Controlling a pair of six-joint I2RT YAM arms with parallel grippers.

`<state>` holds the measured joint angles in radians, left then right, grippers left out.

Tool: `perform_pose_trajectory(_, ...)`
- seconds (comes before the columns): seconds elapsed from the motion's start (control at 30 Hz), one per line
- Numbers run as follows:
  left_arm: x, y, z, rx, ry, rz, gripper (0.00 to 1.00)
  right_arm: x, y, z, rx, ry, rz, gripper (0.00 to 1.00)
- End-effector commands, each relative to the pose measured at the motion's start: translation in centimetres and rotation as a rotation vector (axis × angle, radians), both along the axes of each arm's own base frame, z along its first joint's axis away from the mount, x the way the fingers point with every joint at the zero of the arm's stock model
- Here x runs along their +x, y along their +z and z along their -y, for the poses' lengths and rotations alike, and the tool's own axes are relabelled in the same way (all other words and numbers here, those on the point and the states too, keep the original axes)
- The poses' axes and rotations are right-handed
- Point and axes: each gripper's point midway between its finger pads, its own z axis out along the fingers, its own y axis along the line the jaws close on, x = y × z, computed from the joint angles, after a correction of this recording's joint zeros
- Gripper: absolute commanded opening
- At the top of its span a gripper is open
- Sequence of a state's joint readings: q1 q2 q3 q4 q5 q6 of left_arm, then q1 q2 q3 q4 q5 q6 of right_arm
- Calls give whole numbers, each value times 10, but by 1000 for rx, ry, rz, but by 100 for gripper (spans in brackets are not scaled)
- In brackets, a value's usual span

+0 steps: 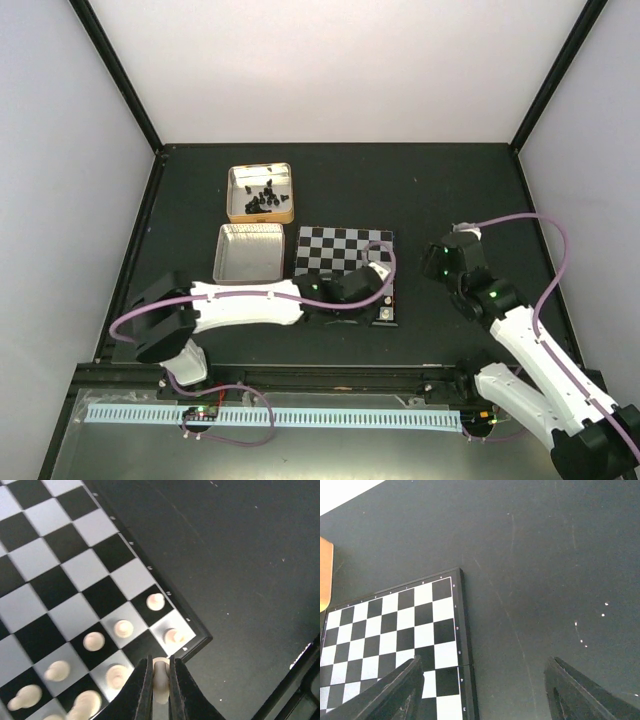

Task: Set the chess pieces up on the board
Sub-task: Place the chess piece on the chessboard.

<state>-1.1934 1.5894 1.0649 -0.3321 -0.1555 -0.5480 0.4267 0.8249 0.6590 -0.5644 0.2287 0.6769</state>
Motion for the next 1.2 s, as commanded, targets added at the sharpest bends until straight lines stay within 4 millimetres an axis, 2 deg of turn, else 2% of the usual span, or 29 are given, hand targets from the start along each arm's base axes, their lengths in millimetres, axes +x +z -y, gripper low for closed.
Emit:
perform_pose_trajectory(0.0, 6, 3, 24, 35, -3, 125, 1, -5, -2, 12, -3, -57, -8, 66)
perform_pose_trajectory(0.13, 2, -9, 31, 51, -32, 126, 1, -6, -5, 11, 6, -52, -4, 67)
perform_pose_trajectory(0.4, 1, -36, 32, 109, -54, 107, 2, -5, -10, 10, 7, -45, -13, 68)
perform_pose_trajectory(0.97, 7, -63, 31, 190, -51, 109, 6, -5, -16, 9, -6, -34, -28, 69)
perform_pose_trajectory(1.17, 6, -67, 28, 200, -50, 104, 13, -5, -14, 9, 0, -32, -24, 69)
